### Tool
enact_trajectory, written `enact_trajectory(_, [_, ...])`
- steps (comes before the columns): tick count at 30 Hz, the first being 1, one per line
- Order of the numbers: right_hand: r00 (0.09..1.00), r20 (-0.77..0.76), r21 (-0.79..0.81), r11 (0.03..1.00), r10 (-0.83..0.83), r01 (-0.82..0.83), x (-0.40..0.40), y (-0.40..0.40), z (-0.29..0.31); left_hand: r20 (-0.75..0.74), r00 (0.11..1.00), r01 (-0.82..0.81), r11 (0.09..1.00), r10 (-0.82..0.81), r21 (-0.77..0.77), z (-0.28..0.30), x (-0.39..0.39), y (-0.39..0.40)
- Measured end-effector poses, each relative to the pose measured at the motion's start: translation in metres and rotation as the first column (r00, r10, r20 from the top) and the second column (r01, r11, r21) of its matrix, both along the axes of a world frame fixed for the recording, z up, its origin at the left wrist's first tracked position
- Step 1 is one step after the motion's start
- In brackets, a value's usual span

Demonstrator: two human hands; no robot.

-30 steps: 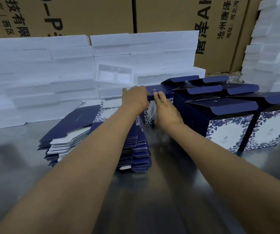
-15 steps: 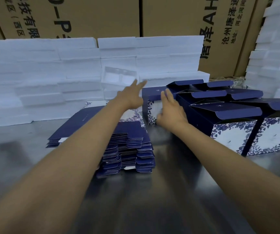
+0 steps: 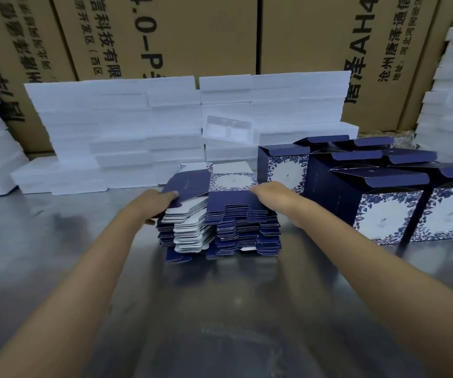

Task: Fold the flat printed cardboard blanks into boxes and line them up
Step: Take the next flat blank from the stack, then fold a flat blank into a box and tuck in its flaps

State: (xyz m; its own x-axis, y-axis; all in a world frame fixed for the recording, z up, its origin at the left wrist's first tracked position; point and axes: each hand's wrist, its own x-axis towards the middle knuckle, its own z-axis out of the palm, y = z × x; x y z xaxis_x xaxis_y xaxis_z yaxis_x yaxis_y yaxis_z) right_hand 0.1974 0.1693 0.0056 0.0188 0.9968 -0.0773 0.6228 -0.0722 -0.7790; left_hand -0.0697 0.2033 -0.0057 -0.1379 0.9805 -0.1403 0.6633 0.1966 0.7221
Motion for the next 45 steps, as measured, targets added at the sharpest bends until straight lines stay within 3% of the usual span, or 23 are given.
enact_trajectory(3, [0.999,0.008,0.008,0.999,-0.032,0.032,-0.012,-0.009,0.002,0.187,0.982,-0.026,0.996,0.009,0.089,-0.008,0.001,-0.014])
enact_trajectory(8, [0.997,-0.024,0.05,0.996,-0.074,0.075,-0.023,-0.025,0.012,0.32,0.948,-0.073,0.969,-0.007,0.235,0.002,0.002,-0.034])
enact_trajectory(14, [0.94,-0.268,0.18,0.947,-0.212,0.265,-0.024,-0.038,0.014,0.551,0.822,-0.172,0.862,-0.14,0.477,0.011,0.019,-0.064])
enact_trajectory(17, [0.871,-0.447,0.058,0.964,-0.206,0.258,-0.021,-0.039,0.026,0.625,0.734,-0.159,0.828,-0.265,0.538,0.02,0.034,-0.072])
enact_trajectory(19, [0.823,-0.56,-0.002,0.993,-0.097,0.115,-0.019,-0.036,0.038,0.612,0.725,-0.123,0.815,-0.316,0.566,0.033,0.048,-0.071])
enact_trajectory(22, [0.686,-0.722,0.039,0.995,0.094,-0.096,-0.017,-0.028,0.047,0.495,0.778,0.011,0.796,-0.387,0.605,0.047,0.067,-0.068])
enact_trajectory(26, [0.473,-0.858,0.102,0.969,0.2,-0.225,-0.004,-0.021,0.039,0.342,0.847,0.158,0.807,-0.407,0.568,0.044,0.074,-0.056])
enact_trajectory(28, [0.432,-0.876,0.114,0.962,0.215,-0.248,0.003,-0.017,0.033,0.27,0.864,0.242,0.821,-0.425,0.517,0.041,0.071,-0.049])
enact_trajectory(30, [0.459,-0.861,0.127,0.966,0.22,-0.224,0.005,-0.011,0.03,0.216,0.874,0.309,0.84,-0.436,0.447,0.036,0.065,-0.042])
enact_trajectory(33, [0.584,-0.797,0.086,0.987,0.151,-0.138,0.008,0.0,0.025,0.189,0.894,0.308,0.863,-0.407,0.4,0.028,0.06,-0.034])
enact_trajectory(37, [0.624,-0.75,0.094,0.969,0.219,-0.228,0.025,-0.006,0.019,0.347,0.924,-0.019,0.885,-0.163,0.465,0.022,0.044,-0.028])
enact_trajectory(40, [0.638,-0.71,0.126,0.946,0.297,-0.3,0.041,-0.014,0.016,0.681,0.721,-0.117,0.947,-0.127,0.3,0.021,0.022,-0.025])
enact_trajectory(42, [0.66,-0.689,0.129,0.946,0.301,-0.297,0.048,-0.016,0.016,0.743,0.643,-0.05,0.958,-0.184,0.281,0.02,0.009,-0.025])
enact_trajectory(45, [0.707,-0.658,0.15,0.965,0.259,-0.214,0.051,-0.013,0.014,0.744,0.63,-0.04,0.948,-0.221,0.316,0.018,0.001,-0.025])
